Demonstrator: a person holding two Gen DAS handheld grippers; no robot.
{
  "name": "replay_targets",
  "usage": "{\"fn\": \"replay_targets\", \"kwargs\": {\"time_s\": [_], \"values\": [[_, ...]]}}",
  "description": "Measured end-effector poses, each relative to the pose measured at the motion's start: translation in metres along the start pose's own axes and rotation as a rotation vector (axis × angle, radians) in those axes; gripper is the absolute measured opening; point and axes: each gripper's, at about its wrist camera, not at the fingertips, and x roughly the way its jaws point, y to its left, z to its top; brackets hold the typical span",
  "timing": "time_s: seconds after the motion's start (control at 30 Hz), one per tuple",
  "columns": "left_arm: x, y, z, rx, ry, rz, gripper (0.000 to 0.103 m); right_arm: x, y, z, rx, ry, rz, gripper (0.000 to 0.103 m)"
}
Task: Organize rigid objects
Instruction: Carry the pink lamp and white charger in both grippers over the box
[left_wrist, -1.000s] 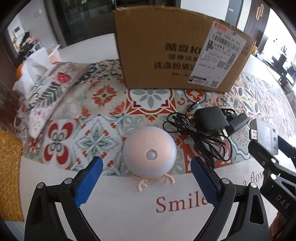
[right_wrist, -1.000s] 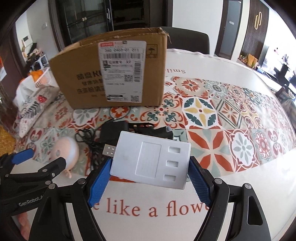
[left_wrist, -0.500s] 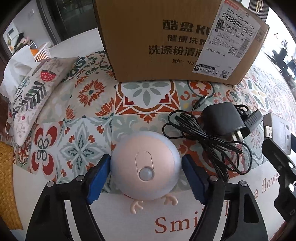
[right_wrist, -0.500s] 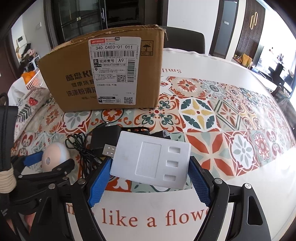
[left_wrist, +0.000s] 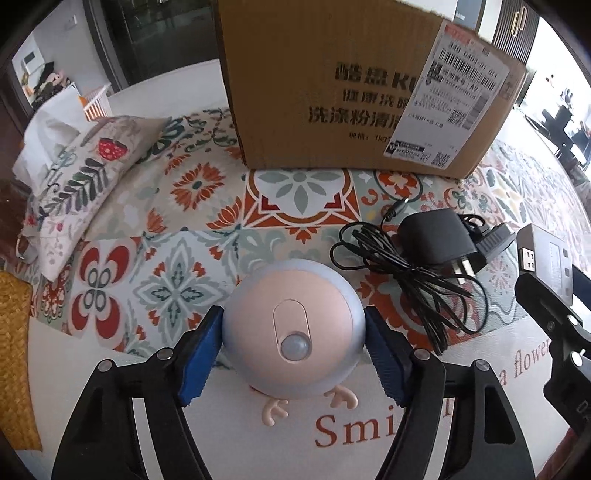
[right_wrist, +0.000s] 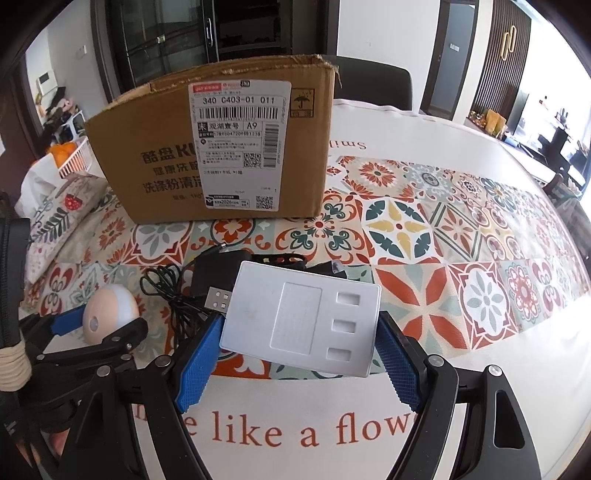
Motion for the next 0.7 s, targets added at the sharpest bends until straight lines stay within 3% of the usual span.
{"fn": "replay_targets", "kwargs": {"time_s": [0.7], "values": [[-0.096,0.008,0.026,-0.005,-0.202,-0.003,0.074,-0.067,0.001,0.03,-0.004,-0.127,0.045,0.08]]}}
